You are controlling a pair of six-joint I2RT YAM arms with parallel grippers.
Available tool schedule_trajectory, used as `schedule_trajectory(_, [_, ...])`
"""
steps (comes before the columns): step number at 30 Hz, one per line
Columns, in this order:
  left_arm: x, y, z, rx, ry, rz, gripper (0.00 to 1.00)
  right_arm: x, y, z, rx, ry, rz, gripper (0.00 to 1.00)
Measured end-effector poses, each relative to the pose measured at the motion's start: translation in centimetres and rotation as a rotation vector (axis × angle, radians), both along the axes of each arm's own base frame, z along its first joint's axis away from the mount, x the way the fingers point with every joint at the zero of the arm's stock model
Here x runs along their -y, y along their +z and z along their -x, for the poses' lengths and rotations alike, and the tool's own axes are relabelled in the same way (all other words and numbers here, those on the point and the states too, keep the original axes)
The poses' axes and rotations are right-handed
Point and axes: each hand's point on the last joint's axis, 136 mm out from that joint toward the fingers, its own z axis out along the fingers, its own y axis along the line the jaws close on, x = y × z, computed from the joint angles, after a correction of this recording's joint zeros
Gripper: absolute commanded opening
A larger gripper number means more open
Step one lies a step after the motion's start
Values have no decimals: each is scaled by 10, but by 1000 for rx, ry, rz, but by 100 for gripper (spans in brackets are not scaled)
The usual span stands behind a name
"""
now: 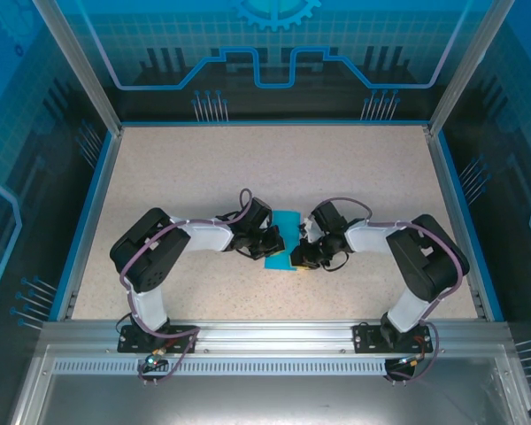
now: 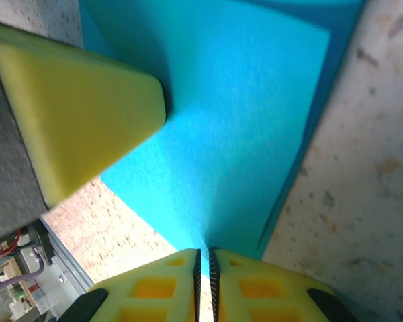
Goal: Fold a paper plane with a square sheet of paper (pick it up from the middle)
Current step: Fold the triangle a second time at the center of the table.
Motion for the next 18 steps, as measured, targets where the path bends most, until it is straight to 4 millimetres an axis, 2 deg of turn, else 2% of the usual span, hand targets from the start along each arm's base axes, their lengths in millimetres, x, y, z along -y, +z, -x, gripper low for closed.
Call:
schedule_trajectory(4, [0, 0, 0, 0, 0, 0, 0, 4, -1, 7, -12, 10, 11, 15])
schedule_trajectory(11, [0, 0, 0, 0, 0, 0, 0, 7, -3, 8, -10, 9, 7, 14])
schedule_trajectory(18, [0, 0, 0, 1, 0, 0, 0, 15, 5, 19, -32, -18, -10, 16])
